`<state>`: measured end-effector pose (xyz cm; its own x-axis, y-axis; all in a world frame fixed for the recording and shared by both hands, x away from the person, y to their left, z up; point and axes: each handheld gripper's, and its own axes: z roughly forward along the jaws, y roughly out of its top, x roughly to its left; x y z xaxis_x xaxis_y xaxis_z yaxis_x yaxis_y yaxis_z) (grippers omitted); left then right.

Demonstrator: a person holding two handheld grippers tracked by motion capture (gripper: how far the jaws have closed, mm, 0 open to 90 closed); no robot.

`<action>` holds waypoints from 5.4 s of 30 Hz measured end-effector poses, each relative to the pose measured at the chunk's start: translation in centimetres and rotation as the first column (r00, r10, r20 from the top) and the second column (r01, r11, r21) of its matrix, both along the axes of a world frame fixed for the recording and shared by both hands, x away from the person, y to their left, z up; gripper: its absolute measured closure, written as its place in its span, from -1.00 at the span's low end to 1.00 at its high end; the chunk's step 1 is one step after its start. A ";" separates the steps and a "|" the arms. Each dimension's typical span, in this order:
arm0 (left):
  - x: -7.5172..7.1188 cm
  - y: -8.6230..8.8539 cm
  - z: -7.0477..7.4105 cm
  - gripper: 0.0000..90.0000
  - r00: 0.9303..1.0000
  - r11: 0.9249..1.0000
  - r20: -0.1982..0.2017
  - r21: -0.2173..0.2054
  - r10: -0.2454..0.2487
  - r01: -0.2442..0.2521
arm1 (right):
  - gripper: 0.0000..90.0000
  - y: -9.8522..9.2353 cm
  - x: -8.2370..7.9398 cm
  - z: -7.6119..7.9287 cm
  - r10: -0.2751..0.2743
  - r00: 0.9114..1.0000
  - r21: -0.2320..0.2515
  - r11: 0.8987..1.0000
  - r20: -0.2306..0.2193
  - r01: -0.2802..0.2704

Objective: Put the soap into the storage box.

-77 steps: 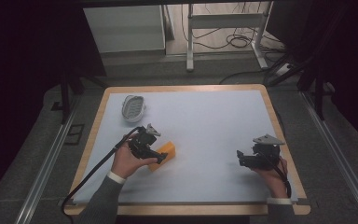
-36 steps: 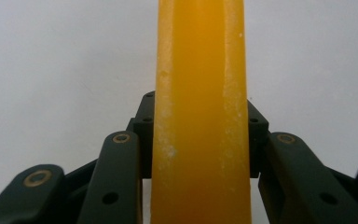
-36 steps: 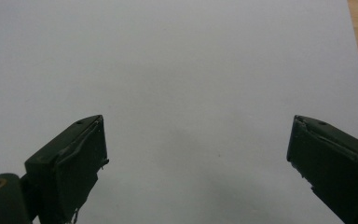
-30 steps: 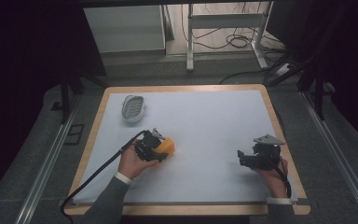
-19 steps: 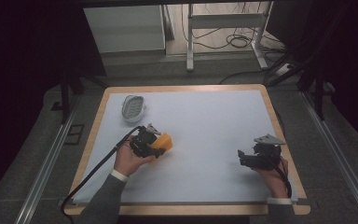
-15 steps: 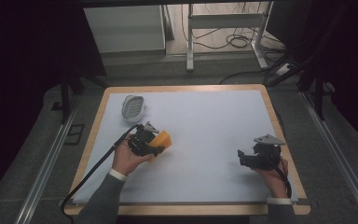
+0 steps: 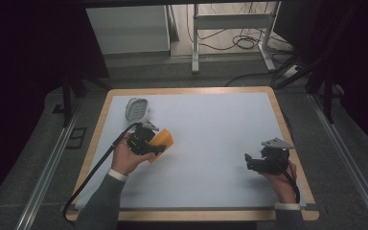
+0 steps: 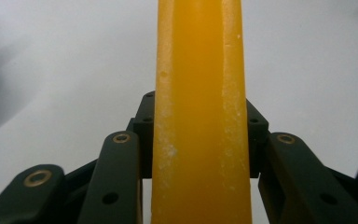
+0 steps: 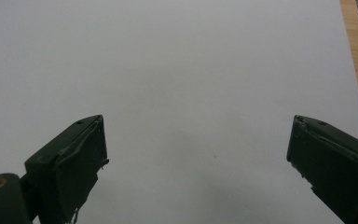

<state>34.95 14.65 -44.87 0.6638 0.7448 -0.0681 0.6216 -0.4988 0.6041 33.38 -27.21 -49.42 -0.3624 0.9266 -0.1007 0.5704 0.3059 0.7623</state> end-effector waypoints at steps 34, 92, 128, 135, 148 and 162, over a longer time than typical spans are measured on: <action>2.5 2.6 1.1 0.36 0.997 0.997 -0.016 -0.009 0.072 -0.072 | -0.89 -0.1 0.0 0.0 -0.007 1.000 0.003 1.000 -0.003 0.007; 6.7 4.8 3.2 0.36 0.983 0.983 0.008 -0.002 0.183 -0.183 | -0.89 -0.3 0.1 -0.2 -0.021 1.000 0.001 1.000 -0.008 0.021; 10.9 6.3 3.9 0.36 0.968 0.967 -0.025 -0.038 0.251 -0.251 | -0.89 -0.6 0.1 -0.3 -0.030 1.000 0.002 1.000 -0.010 0.030; 12.0 6.8 3.7 0.36 0.957 0.956 -0.030 -0.047 0.289 -0.290 | -0.89 -0.6 0.2 -0.3 -0.031 0.999 0.003 1.000 -0.011 0.031; 14.0 7.6 2.5 0.36 0.934 0.933 -0.054 -0.058 0.353 -0.356 | -0.89 -0.6 0.2 -0.4 -0.033 0.999 0.000 0.999 -0.013 0.033; 16.1 8.7 1.1 0.36 0.896 0.891 -0.059 -0.091 0.441 -0.445 | -0.89 -0.8 0.3 -0.6 -0.038 0.999 -0.006 0.999 -0.023 0.038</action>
<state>51.08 23.32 -43.74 0.2625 0.9490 -0.1746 0.7857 -0.1052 0.6096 33.72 -28.06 -50.04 -0.3296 0.9390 -0.0979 0.5990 0.2881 0.7471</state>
